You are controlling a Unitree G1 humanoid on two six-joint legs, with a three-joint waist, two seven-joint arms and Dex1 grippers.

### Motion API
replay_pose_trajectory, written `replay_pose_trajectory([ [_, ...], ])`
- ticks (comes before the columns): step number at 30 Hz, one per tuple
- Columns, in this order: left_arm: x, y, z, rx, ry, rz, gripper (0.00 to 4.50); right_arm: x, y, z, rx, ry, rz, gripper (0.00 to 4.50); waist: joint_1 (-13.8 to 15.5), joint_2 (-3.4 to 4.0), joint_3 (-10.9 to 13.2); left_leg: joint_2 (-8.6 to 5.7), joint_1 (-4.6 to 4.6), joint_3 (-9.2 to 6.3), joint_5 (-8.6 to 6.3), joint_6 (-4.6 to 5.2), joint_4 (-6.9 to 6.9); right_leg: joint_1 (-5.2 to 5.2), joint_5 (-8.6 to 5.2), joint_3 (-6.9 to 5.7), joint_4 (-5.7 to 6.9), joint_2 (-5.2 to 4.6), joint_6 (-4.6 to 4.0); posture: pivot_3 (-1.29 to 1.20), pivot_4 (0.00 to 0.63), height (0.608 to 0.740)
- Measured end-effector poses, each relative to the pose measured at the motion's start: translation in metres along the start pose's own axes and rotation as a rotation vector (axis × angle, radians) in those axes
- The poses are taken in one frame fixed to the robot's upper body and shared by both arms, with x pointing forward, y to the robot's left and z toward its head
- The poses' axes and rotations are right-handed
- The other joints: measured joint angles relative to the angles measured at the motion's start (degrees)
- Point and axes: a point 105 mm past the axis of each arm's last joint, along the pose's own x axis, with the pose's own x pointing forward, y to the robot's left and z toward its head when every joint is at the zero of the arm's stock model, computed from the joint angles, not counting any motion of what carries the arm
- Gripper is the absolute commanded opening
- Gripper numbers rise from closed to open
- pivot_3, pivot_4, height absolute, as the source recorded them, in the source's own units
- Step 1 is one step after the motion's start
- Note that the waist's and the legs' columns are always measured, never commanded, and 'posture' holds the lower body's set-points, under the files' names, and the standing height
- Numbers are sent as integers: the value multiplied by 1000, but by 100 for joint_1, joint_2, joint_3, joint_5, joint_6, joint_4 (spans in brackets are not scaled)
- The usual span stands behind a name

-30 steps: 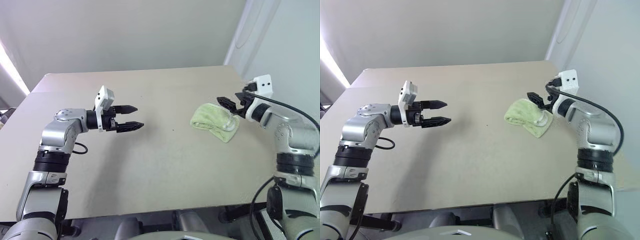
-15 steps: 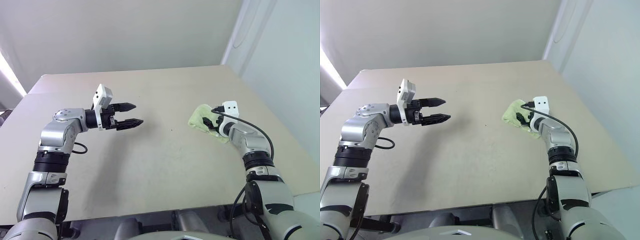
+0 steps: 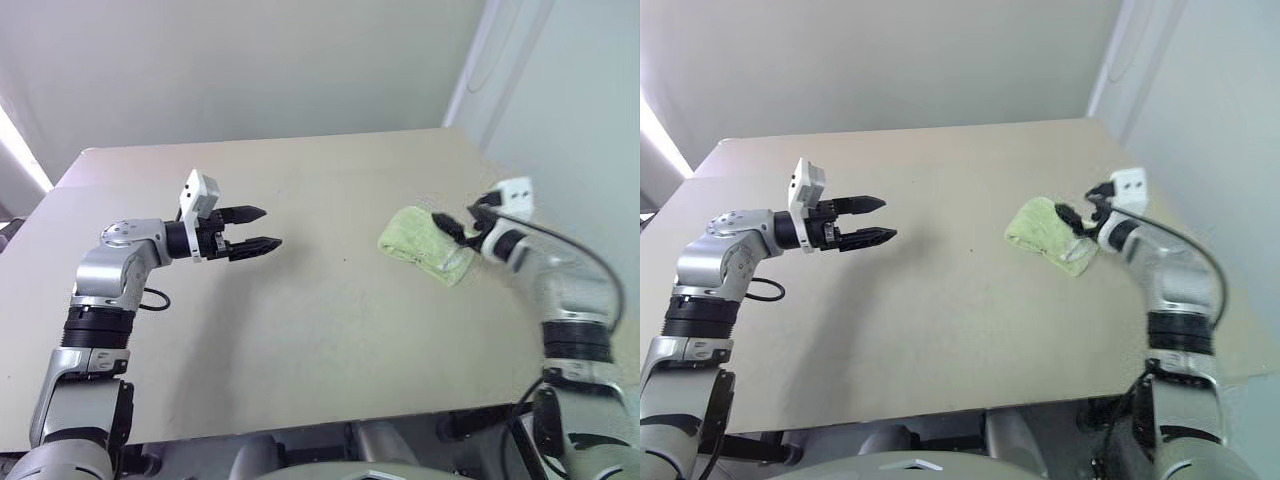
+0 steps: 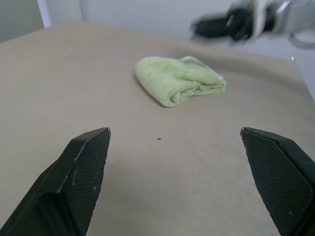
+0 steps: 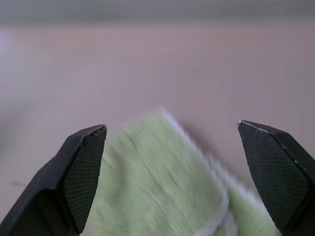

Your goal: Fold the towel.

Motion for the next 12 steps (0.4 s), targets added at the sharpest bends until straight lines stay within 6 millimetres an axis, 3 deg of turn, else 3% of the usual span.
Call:
replay_pose_trajectory([
  [2, 0, 0, 1, 7, -1, -3, 4500, -15, 27, -2, -26, 37, 132, 4456, 21, -2, -1, 2, 6, -6, 0, 0, -3, 5, -4, -8, 1, 1, -7, 0, 0, 712],
  [6, -2, -1, -3, 10, 1, -3, 4500, -33, 78, -48, 21, 206, 384, 4456, 6, -2, 1, 0, 5, 4, 0, -1, 9, 5, -7, -3, 0, -6, -11, 0, 0, 712],
  [12, -10, -4, -17, -19, 9, 31, 4500, -52, 94, -66, 20, 273, 478, 4456, 12, -6, 3, -2, 1, 6, -1, -2, 13, 4, -6, -2, -6, -8, -9, 0, 0, 712],
])
